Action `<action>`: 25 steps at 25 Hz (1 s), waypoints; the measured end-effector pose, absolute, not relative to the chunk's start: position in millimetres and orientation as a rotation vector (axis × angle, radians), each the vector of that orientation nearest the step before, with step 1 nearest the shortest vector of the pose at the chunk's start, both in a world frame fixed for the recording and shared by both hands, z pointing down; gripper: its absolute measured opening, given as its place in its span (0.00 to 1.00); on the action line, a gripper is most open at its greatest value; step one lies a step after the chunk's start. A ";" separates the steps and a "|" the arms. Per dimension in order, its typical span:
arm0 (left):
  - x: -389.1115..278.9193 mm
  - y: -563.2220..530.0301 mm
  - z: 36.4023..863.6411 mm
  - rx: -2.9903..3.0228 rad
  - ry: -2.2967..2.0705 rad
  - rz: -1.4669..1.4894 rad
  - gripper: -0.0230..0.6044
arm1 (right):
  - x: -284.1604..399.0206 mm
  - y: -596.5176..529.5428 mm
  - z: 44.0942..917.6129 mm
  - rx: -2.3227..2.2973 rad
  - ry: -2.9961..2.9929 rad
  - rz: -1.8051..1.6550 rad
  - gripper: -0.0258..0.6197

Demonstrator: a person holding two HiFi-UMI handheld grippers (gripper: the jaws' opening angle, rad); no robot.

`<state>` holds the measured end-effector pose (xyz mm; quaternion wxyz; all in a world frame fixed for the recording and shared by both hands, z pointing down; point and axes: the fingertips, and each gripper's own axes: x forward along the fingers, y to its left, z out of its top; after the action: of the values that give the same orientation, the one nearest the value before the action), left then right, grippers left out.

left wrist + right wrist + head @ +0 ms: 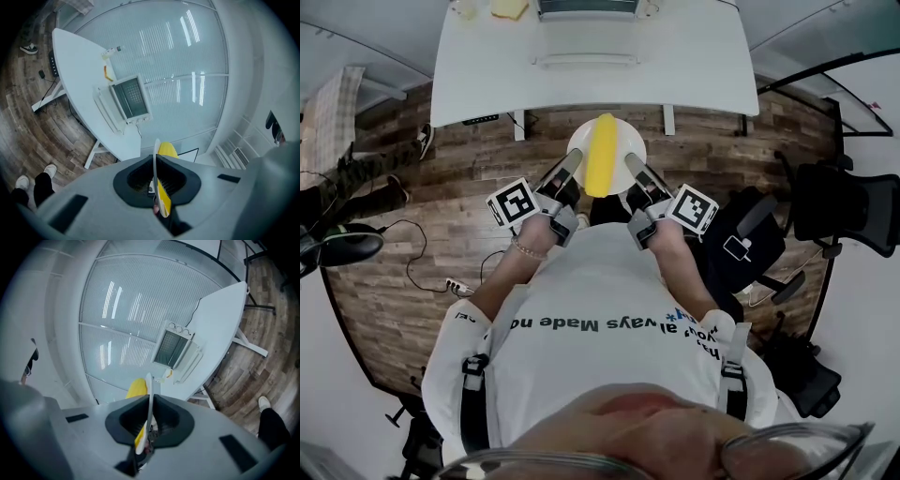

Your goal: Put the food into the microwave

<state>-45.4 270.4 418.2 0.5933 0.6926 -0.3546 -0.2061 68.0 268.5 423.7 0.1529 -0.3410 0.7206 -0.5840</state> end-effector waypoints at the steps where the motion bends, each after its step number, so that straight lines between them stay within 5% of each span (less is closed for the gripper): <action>1: -40.6 262.8 414.8 1.598 -0.807 -0.504 0.06 | 70.5 260.9 422.7 -0.977 2.071 -1.670 0.08; 25: 19.9 124.5 417.1 1.549 -0.859 -0.583 0.06 | 127.3 116.7 434.0 -0.918 2.092 -1.747 0.08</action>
<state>19.9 124.5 417.1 0.5960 0.6669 -0.3701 -0.2512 127.3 116.7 434.0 0.1323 -0.3163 0.7211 -0.6021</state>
